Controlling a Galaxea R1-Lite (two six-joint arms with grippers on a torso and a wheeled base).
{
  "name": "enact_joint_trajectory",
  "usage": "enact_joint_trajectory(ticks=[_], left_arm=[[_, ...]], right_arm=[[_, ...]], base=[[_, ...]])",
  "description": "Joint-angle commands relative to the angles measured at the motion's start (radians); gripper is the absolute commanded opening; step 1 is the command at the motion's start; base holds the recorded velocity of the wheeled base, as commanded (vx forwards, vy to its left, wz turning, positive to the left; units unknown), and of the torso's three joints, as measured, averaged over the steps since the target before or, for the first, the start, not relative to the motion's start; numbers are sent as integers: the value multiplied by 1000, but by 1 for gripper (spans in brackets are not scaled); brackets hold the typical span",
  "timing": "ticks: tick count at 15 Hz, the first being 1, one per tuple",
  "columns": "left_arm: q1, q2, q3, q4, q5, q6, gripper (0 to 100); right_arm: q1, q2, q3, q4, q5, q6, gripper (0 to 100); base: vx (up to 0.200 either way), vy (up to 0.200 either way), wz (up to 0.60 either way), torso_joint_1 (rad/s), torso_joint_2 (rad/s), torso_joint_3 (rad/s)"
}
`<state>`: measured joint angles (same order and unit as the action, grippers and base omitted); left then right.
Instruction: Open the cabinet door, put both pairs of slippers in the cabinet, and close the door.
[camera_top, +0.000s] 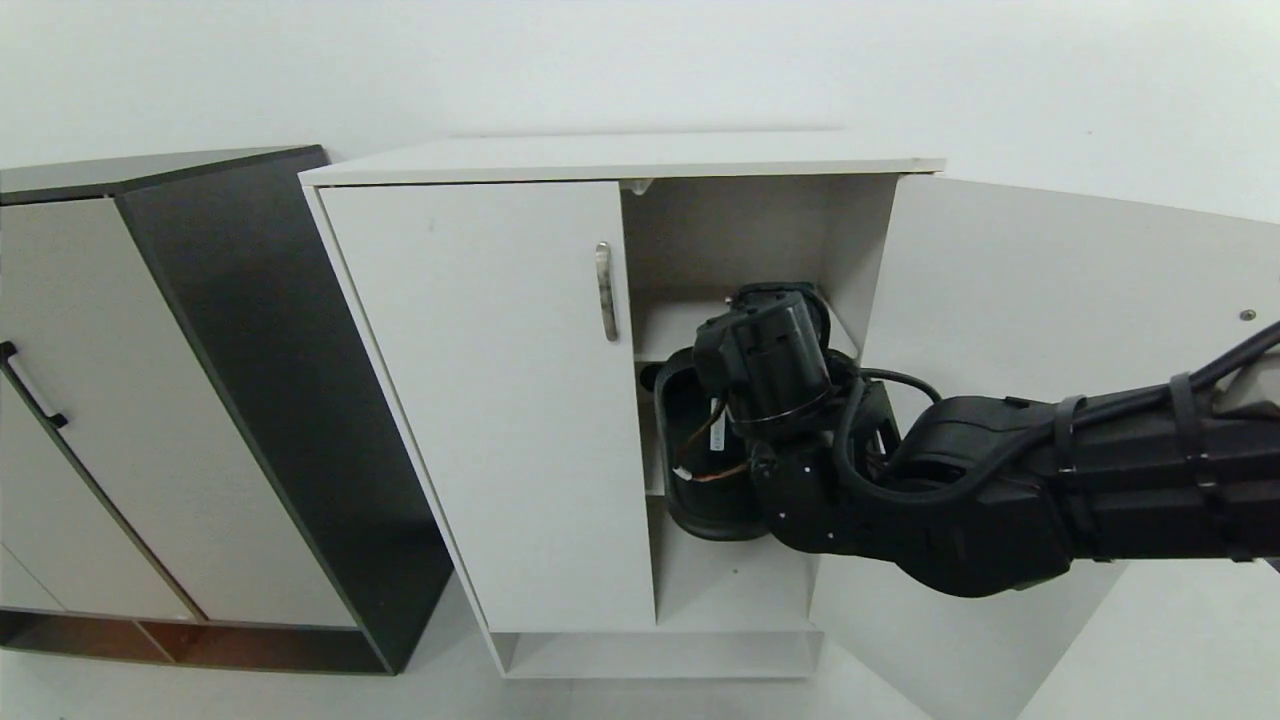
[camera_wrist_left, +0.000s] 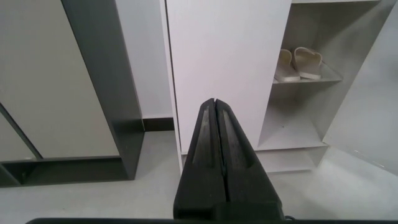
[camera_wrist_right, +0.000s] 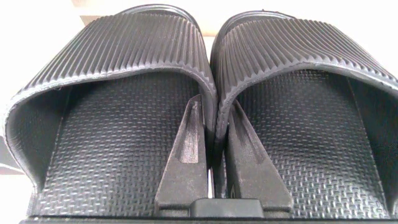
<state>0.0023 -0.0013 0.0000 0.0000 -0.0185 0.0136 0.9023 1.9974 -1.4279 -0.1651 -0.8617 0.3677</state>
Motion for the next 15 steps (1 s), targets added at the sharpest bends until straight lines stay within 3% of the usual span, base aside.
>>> enact_joint_trajectory(ticks=[1, 3, 15], left_arm=[[1, 1, 0, 0, 0, 0, 0], [1, 1, 0, 0, 0, 0, 0], [1, 1, 0, 0, 0, 2, 0]], right_arm=[[-2, 0, 0, -1, 1, -10, 0], [-2, 3, 0, -2, -7, -12, 0], [-5, 9, -5, -4, -7, -18, 0]], base=[[0, 0, 0, 0, 0, 0], [0, 0, 0, 0, 0, 0], [200, 0, 0, 2, 2, 4]])
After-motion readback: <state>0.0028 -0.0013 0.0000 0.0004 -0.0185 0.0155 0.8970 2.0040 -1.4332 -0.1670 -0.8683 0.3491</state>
